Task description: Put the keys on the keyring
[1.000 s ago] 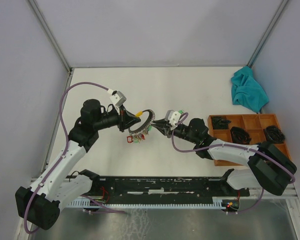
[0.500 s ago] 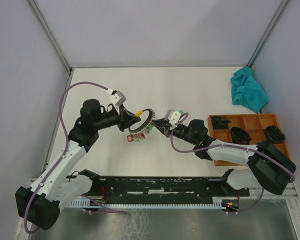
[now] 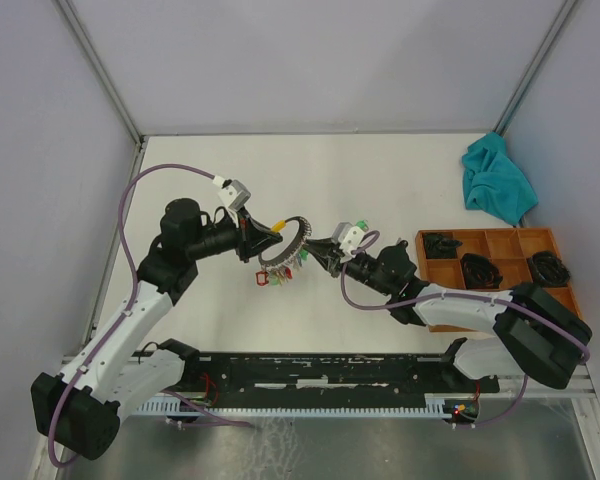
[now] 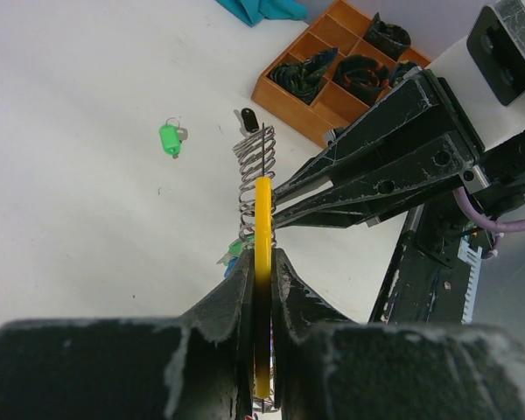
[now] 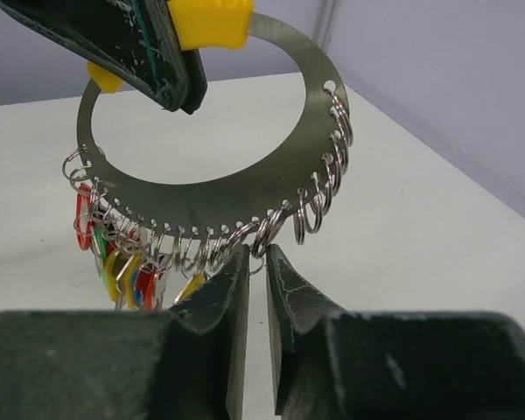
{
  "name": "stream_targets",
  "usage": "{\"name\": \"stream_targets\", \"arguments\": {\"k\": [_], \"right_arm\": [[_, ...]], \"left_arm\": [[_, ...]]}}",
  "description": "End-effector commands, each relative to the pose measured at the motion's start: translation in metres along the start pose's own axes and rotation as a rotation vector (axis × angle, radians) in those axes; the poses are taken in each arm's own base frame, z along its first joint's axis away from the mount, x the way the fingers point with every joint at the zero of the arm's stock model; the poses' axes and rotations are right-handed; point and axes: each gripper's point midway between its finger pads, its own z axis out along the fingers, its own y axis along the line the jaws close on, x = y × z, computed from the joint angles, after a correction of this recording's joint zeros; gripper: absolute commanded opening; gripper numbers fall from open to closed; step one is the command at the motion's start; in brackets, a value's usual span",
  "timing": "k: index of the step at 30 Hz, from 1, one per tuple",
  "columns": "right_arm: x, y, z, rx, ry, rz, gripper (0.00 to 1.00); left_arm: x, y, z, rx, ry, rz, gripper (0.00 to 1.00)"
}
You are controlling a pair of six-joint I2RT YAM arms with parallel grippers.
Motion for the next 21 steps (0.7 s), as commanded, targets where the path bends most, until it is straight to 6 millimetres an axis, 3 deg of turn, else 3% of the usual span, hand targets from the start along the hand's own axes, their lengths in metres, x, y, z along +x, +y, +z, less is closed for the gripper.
{"name": "stream_targets", "arguments": {"k": [1,21], "right_arm": [[-0.0149,-0.0044,0.0017,0.054,-0.070,0.007,0.20],[-0.0178,-0.0002,0.0000,0.120,-0.091,-0.014,0.19]], "left_arm": [[-0.0222,-0.0078,-0.0008,0.030,-0.076,0.022,0.03],[-0.0255,-0.0071,-0.0005,0.021,-0.100,0.000,0.03]]}}
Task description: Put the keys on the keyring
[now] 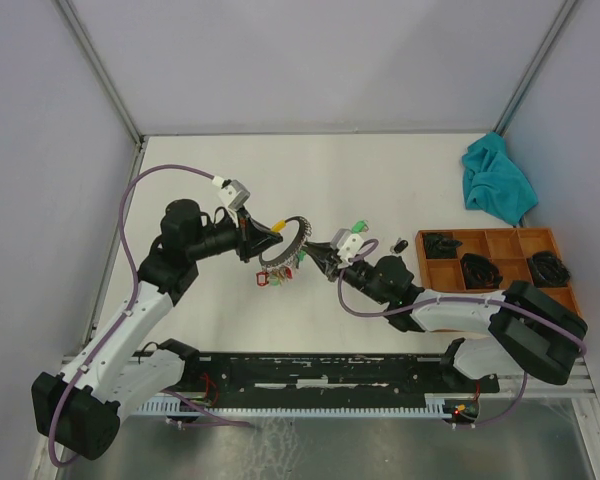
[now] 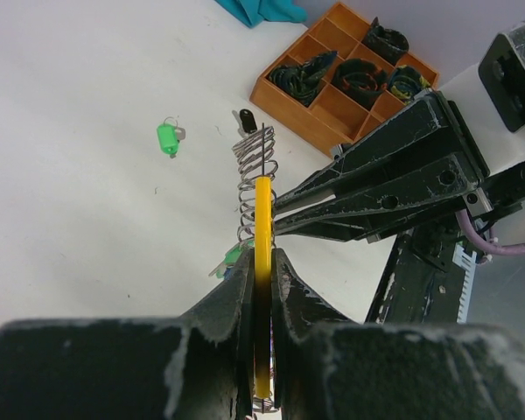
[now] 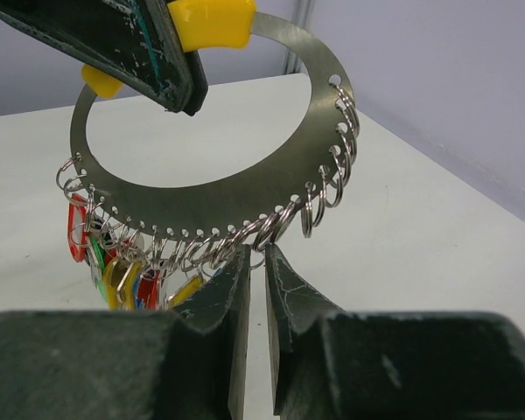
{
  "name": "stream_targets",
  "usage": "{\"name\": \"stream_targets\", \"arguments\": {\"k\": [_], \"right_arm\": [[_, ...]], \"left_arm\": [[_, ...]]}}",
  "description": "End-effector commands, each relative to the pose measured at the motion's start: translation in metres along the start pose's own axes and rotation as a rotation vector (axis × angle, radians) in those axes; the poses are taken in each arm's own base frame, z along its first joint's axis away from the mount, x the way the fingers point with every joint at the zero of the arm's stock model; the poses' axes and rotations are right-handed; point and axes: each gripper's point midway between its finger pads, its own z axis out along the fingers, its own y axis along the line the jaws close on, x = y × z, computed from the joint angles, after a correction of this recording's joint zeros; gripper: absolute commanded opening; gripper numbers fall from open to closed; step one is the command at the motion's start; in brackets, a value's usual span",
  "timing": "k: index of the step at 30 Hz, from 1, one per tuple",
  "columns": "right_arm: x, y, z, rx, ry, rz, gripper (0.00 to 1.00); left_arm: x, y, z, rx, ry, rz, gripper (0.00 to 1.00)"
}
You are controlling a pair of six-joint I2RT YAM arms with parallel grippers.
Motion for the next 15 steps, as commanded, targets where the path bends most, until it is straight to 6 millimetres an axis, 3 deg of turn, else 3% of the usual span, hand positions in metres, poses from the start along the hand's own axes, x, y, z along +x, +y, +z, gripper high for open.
{"name": "stream_targets", "arguments": {"k": [1,15], "right_arm": [[-0.019,-0.003,0.002,0.041,-0.072,-0.008,0.19],[-0.022,-0.012,0.003,0.135,-0.083,-0.057,0.21]], "left_arm": [[-0.027,-0.008,-0.001,0.023,-0.097,0.024,0.03],[-0.027,-0.009,-0.001,0.027,-0.098,0.019,0.03]]}}
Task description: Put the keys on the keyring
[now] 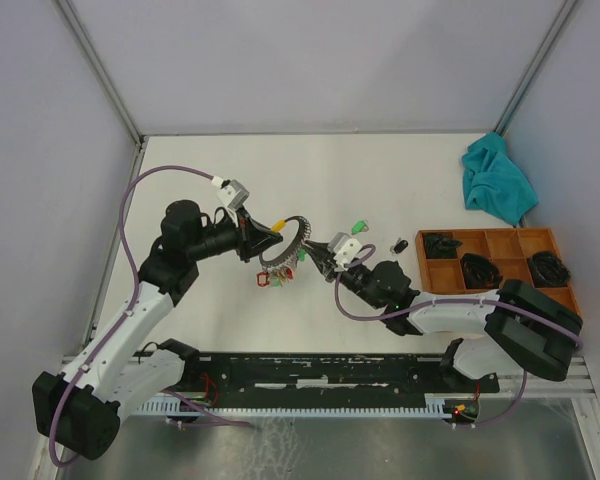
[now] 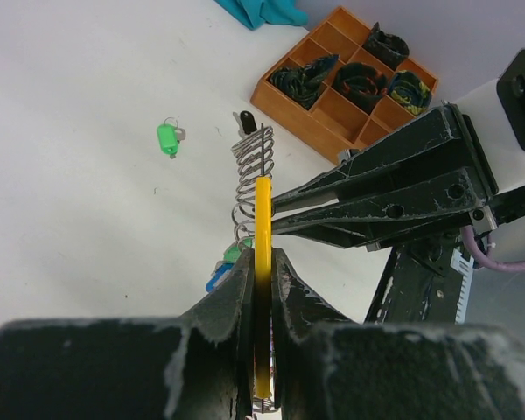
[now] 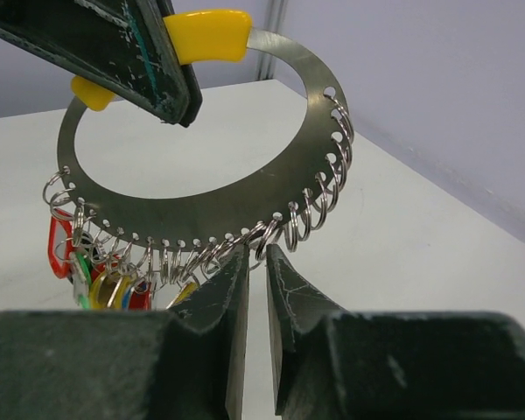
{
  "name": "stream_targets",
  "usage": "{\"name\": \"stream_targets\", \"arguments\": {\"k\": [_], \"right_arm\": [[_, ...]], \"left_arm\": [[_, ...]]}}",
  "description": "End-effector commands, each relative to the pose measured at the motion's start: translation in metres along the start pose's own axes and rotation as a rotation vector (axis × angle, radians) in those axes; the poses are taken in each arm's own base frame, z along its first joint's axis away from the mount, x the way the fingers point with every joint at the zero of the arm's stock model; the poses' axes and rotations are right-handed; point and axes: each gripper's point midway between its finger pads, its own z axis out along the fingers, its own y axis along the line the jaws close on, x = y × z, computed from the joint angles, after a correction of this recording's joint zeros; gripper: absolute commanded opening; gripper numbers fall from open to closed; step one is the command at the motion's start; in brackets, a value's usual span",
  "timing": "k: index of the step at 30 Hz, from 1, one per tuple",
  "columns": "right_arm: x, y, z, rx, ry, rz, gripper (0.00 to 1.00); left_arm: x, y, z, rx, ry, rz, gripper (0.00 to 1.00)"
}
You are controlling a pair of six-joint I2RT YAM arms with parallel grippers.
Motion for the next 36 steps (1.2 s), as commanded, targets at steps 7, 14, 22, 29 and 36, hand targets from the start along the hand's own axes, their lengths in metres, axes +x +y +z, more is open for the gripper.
{"name": "stream_targets", "arguments": {"k": [7,14,22,29,36], "right_arm": [[-0.017,-0.017,0.001,0.090,-0.063,-0.032,0.24],[-0.023,-0.013,0.003,0.058,-0.071,-0.056,0.23],[-0.024,-0.014,0.002,0.048,-0.052,-0.101,0.23],[-0.026,-0.018,0.000,0.055,-0.033,-0.148,0.23],[-0.029,-0.014,0.000,0.021,-0.021,-0.169,0.23]], "left_arm": [[-0.025,-0.012,-0.002,0.045,-0.080,0.030,0.03],[-0.024,-0.012,-0.001,0.050,-0.075,0.027,0.03],[-0.022,-0.011,0.000,0.053,-0.068,0.021,0.03],[-0.021,-0.010,0.000,0.050,-0.061,0.024,0.03],[-0.020,-0.010,0.001,0.050,-0.058,0.023,0.03]]}}
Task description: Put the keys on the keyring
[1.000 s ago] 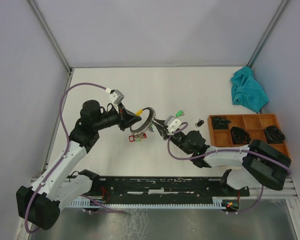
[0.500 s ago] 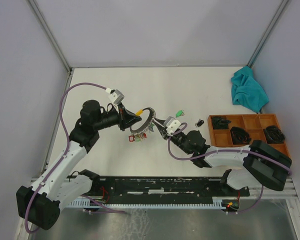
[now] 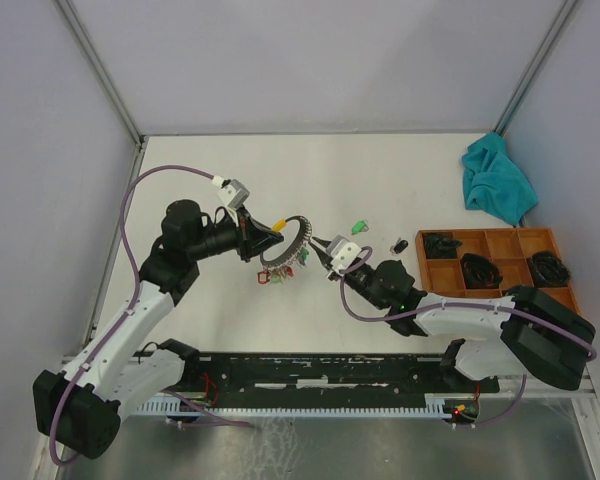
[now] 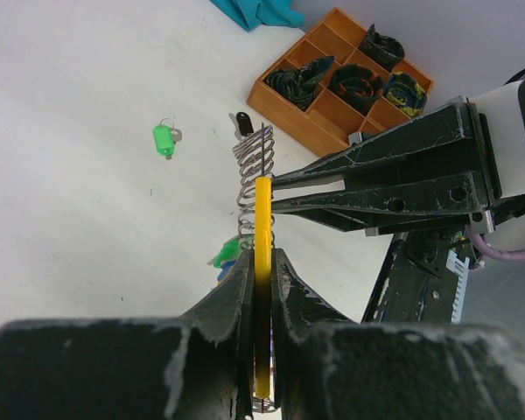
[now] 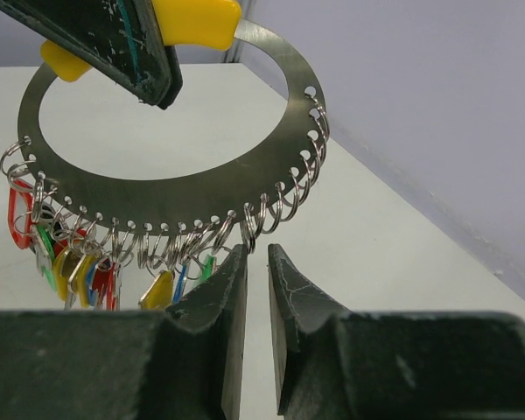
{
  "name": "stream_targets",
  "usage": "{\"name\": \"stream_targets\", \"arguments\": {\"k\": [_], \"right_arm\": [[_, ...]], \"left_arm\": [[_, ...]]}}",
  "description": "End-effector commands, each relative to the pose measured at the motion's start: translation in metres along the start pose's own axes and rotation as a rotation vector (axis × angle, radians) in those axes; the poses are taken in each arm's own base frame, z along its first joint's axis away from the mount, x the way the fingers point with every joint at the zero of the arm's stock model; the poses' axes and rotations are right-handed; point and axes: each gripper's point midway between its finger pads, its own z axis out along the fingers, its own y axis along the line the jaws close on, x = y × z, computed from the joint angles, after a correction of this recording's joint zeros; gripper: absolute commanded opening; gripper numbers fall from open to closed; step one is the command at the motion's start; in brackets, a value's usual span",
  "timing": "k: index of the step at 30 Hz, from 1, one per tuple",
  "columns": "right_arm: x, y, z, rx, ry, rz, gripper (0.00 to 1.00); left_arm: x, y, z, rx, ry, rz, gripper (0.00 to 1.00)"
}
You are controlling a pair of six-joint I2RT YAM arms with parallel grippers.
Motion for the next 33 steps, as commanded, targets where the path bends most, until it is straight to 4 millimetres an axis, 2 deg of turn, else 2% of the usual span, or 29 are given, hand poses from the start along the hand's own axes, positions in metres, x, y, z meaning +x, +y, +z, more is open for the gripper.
{"name": "stream_targets", "arguments": {"k": [1,20,33], "right_arm": [[-0.0280,-0.0016,0.0072,-0.018,-0.064,-0.012,0.22],[-0.0348,0.0000,0.0125,-0.020,-0.089,0.020,0.18],[-0.0317,0.0045,0.0165,-0.033,-0.086,0.041,0.17]], "left_arm": [[-0.0198,-0.0095,-0.0004,0.042,-0.055,0.034,0.03],[-0.0206,-0.0091,-0.0006,0.037,-0.058,0.029,0.03],[-0.0196,-0.0090,-0.0002,0.038,-0.056,0.025,0.03]]}}
